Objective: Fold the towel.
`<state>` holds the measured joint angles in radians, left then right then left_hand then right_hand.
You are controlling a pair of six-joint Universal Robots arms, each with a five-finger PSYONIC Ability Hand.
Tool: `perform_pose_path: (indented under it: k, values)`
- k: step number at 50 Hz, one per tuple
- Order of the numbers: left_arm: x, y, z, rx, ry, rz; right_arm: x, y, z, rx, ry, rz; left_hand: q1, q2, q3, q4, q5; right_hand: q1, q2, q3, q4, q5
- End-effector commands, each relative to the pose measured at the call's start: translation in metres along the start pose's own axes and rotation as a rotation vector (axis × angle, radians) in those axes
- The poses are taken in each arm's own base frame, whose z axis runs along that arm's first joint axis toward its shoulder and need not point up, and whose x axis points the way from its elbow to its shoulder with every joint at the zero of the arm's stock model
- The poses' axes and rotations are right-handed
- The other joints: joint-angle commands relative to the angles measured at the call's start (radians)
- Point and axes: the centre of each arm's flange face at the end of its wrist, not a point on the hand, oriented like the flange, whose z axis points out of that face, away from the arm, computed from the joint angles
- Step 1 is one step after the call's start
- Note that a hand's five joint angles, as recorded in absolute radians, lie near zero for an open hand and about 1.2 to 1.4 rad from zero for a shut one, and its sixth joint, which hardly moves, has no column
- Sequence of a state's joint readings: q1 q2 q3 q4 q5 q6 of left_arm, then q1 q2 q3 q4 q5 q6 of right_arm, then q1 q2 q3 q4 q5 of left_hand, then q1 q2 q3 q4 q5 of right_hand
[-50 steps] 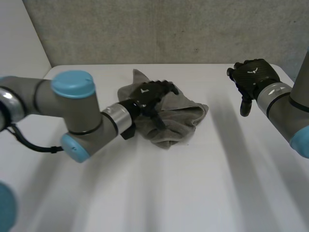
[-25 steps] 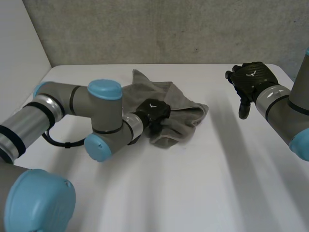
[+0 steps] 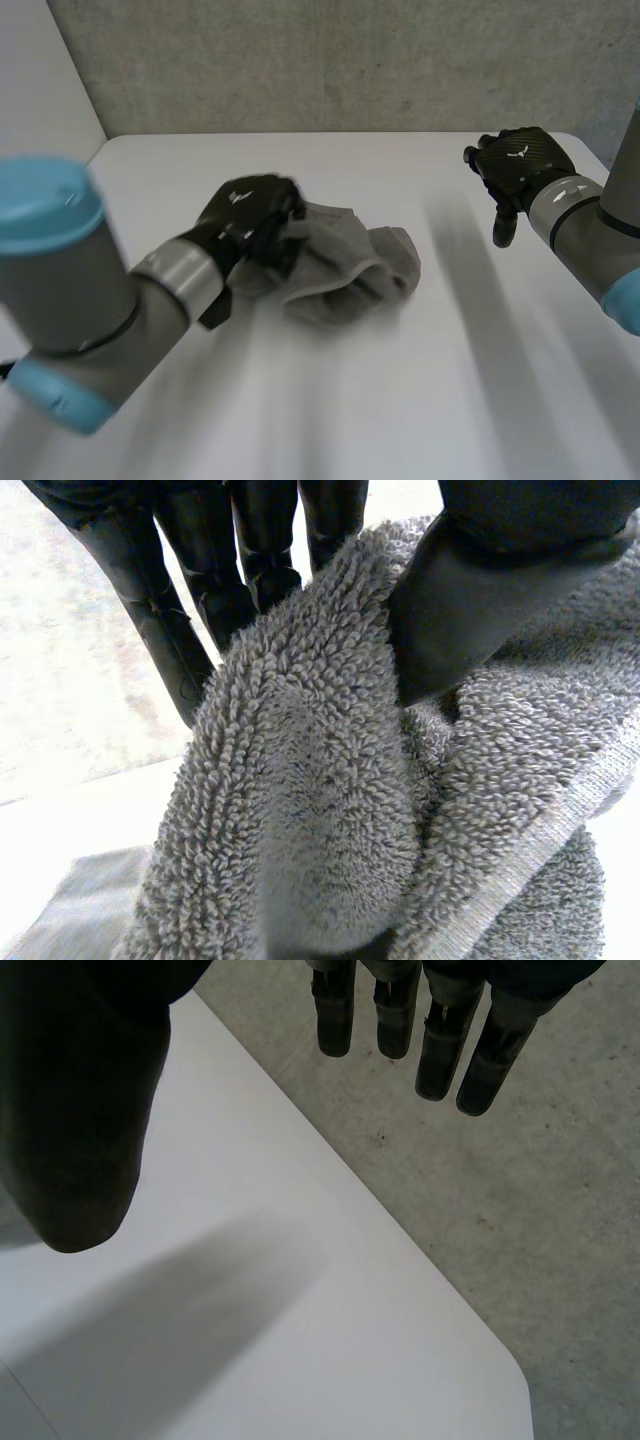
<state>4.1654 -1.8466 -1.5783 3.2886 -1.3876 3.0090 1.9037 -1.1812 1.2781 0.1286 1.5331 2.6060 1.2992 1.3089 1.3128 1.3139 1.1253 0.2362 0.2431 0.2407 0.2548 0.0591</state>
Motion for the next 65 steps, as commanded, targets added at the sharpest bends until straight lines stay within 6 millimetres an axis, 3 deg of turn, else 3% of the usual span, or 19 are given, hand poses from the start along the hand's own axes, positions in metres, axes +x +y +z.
perform_pose_path:
  k: [1, 4, 12, 14, 20, 25, 32, 39, 47, 65]
  values:
    - [-0.020, 0.038, -0.031, -0.040, -0.049, -0.002, -0.004, -0.003, -0.002, 0.008, -0.010, -0.004, -0.918, -0.928, -0.932, -0.933, -0.919, -0.062, -0.069, -0.066, -0.080, -0.059]
    - [-0.019, 0.039, -0.032, -0.059, -0.033, 0.019, -0.009, -0.005, -0.004, 0.014, -0.022, -0.007, -1.056, -1.066, -1.069, -1.071, -1.056, -0.062, -0.069, -0.066, -0.080, -0.059]
    - [-0.023, 0.013, -0.022, 0.006, -0.020, 0.100, -0.012, -0.004, -0.008, -0.012, -0.044, 0.005, -1.062, -1.072, -1.076, -1.077, -1.063, -0.062, -0.069, -0.066, -0.080, -0.059]
    - [-0.022, 0.005, -0.019, 0.025, -0.017, 0.101, -0.021, -0.004, -0.013, -0.028, -0.086, 0.001, -1.062, -1.072, -1.076, -1.077, -1.063, -0.062, -0.069, -0.066, -0.080, -0.059]
    - [-0.020, 0.005, -0.020, 0.015, -0.013, 0.095, -0.033, -0.003, -0.019, -0.033, -0.170, 0.000, -1.059, -1.069, -1.073, -1.074, -1.060, -0.062, -0.069, -0.066, -0.080, -0.059]
    - [-0.008, 0.015, -0.025, -0.024, 0.015, 0.088, -0.065, -0.010, -0.032, 0.050, -0.400, -0.005, -1.045, -1.054, -1.058, -1.059, -1.045, -0.062, -0.069, -0.066, -0.080, -0.059]
    - [0.004, 0.050, -0.050, -0.215, 0.024, 0.039, -0.088, -0.012, -0.027, 0.152, -0.550, -0.049, -0.992, -1.002, -1.005, -1.007, -0.992, -0.013, -0.020, -0.018, -0.032, -0.011]
    - [0.004, 0.072, -0.068, -0.333, -0.008, -0.107, -0.122, 0.009, -0.018, 0.183, -0.653, -0.345, -0.974, -0.984, -0.988, -0.989, -0.975, 0.037, 0.030, 0.032, 0.018, 0.039]
    - [0.008, 0.087, -0.078, -0.388, -0.018, -0.200, -0.135, 0.029, -0.017, 0.190, -0.704, -0.554, -0.971, -0.981, -0.985, -0.986, -0.972, 0.060, 0.053, 0.056, 0.042, 0.063]
    - [0.011, 0.118, -0.061, -0.376, -0.035, -0.153, -0.145, 0.050, -0.008, 0.165, -0.717, -0.566, -0.830, -0.840, -0.844, -0.845, -0.831, 0.336, 0.329, 0.331, 0.317, 0.339]
